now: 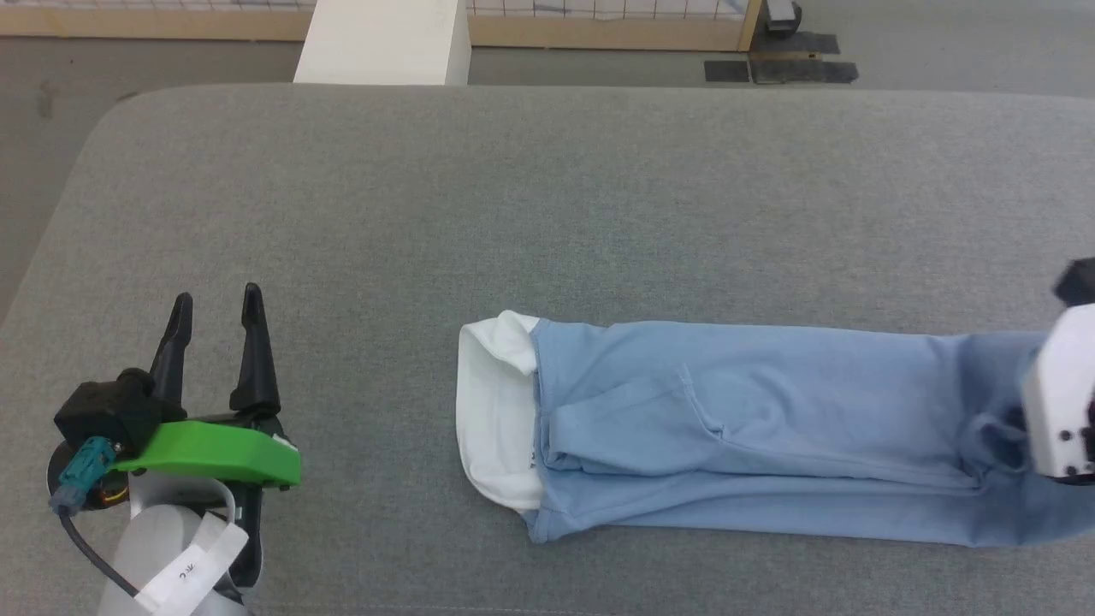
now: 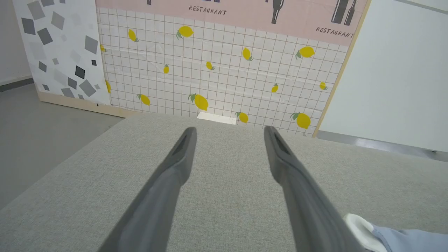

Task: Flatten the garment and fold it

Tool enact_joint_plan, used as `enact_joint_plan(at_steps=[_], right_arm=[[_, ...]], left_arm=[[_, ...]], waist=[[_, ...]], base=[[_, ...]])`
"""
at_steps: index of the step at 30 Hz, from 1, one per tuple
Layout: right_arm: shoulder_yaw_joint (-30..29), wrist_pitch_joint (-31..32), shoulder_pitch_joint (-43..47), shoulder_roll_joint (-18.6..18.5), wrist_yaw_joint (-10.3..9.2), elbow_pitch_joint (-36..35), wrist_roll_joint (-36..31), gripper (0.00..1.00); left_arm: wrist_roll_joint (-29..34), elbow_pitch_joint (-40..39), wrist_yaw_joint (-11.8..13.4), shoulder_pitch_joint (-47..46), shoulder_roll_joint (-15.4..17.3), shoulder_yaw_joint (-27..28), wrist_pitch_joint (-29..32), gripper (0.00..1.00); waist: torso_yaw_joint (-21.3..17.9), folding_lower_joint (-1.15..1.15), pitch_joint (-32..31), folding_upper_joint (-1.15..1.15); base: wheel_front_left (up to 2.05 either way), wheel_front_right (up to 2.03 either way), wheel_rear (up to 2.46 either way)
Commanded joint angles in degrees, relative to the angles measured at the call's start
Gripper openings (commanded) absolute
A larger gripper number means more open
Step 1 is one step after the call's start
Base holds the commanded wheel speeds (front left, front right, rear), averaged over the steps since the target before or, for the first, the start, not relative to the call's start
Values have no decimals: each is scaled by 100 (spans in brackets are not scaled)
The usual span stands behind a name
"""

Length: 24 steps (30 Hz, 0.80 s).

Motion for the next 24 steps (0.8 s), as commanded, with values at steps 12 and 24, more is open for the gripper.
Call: enact_joint_plan(at_steps=[12,24], right_arm=[[1598,-282,-339,1084,-12,-661,711,0],[2874,-1533,-1323,2028,-12,885,494,0]], left_arm=[[69,-42,-38,86,6,8,-26,100],[116,68,-57,52,-53,-91,-26,100]], waist=[[109,0,48,0],[431,0,183,0]], base=[[0,0,0],[0,0,0]])
